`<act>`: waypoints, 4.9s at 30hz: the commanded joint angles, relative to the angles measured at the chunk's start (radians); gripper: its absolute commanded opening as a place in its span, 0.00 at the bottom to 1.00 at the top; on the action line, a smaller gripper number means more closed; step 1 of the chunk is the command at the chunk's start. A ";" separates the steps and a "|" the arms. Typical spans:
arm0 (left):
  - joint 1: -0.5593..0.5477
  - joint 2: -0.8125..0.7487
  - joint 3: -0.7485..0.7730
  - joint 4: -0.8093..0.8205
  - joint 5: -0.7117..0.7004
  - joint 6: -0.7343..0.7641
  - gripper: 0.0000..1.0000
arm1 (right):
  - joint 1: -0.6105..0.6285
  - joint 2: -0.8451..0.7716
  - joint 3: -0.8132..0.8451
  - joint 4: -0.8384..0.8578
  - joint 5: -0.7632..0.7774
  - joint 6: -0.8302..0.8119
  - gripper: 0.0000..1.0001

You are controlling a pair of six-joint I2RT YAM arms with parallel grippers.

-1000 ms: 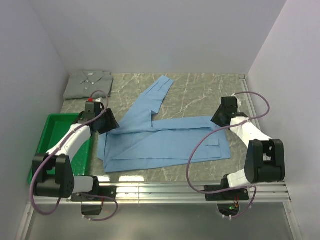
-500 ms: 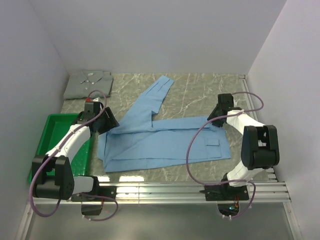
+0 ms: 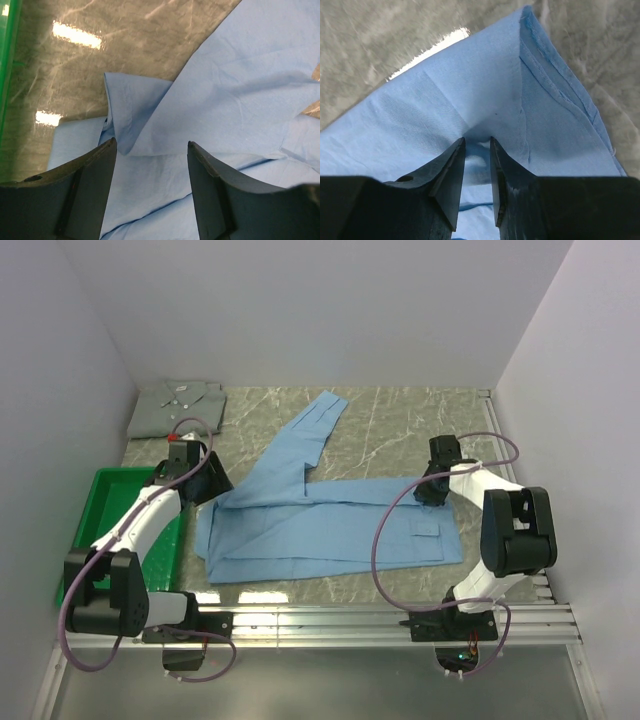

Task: Fold and stack the long sleeve shirts
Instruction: Fold the shirt

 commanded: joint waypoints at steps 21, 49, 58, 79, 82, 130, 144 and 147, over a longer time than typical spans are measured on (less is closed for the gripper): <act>-0.029 0.218 0.196 0.118 0.071 0.052 0.66 | 0.206 -0.274 -0.013 0.057 -0.099 -0.119 0.43; -0.256 0.978 0.924 0.041 -0.186 0.175 0.66 | 0.295 -0.442 -0.076 0.016 -0.150 -0.167 0.66; -0.315 1.019 0.895 -0.014 -0.232 0.148 0.25 | 0.296 -0.445 -0.087 0.022 -0.150 -0.157 0.65; -0.374 0.520 0.653 -0.029 -0.164 0.217 0.00 | 0.296 -0.474 -0.045 0.027 -0.138 -0.185 0.63; -0.388 0.402 0.536 -0.064 -0.041 0.201 0.01 | 0.296 -0.488 -0.035 0.042 -0.156 -0.205 0.63; -0.063 0.165 0.065 0.119 -0.024 -0.228 0.49 | -0.021 -0.175 -0.130 0.212 -0.253 0.172 0.47; 0.027 0.427 0.146 0.221 0.014 -0.287 0.49 | -0.150 0.058 0.040 0.139 -0.196 0.165 0.46; 0.035 0.470 0.178 0.232 0.027 -0.288 0.48 | -0.158 0.127 0.119 0.085 -0.153 0.162 0.46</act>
